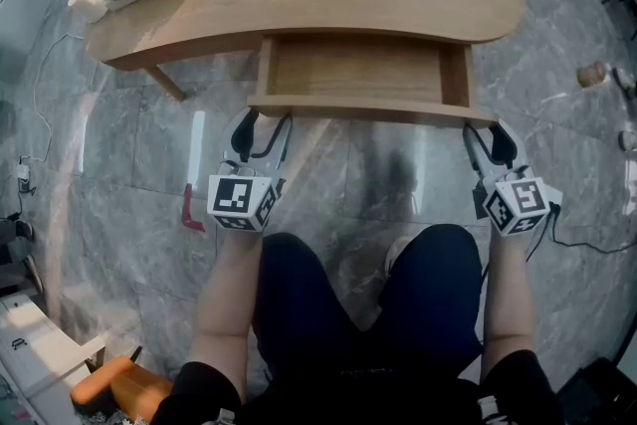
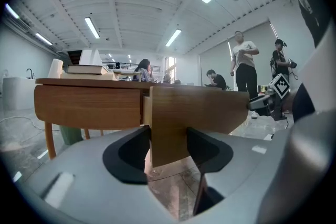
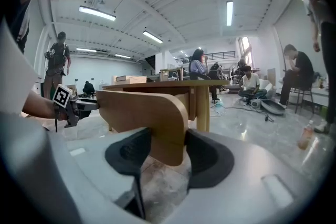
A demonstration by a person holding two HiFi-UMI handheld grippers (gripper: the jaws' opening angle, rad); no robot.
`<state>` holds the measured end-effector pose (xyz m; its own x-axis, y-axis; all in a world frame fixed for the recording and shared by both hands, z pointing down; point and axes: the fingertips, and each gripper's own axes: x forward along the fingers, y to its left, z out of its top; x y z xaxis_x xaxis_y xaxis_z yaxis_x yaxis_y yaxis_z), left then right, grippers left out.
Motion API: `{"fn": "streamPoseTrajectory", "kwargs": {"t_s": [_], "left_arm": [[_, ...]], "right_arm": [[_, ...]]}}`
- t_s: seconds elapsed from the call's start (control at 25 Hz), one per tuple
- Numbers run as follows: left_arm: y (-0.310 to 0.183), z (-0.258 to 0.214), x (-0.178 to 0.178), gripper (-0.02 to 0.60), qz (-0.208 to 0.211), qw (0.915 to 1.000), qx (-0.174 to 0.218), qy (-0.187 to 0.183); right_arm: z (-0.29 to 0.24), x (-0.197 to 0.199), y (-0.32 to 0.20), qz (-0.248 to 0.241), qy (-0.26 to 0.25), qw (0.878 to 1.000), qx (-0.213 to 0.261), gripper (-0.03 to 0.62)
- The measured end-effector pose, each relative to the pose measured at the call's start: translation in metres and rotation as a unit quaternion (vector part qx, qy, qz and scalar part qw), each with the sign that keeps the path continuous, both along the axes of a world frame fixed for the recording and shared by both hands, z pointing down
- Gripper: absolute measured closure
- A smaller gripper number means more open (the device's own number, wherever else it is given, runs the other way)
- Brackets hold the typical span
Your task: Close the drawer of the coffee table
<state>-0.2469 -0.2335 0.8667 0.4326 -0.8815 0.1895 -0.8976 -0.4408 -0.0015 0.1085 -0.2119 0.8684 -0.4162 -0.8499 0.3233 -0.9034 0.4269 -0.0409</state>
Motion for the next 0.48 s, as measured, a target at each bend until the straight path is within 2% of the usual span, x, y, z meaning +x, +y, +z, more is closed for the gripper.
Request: {"fn": "streamPoseTrajectory", "kwargs": {"t_s": [0.48], "left_arm": [[-0.055,0.001,0.003,0.351,-0.013,0.9998,-0.011,-0.009]], "right_arm": [[-0.001,0.002,-0.056,0.005,0.0,1.0,-0.003,0.387]]}}
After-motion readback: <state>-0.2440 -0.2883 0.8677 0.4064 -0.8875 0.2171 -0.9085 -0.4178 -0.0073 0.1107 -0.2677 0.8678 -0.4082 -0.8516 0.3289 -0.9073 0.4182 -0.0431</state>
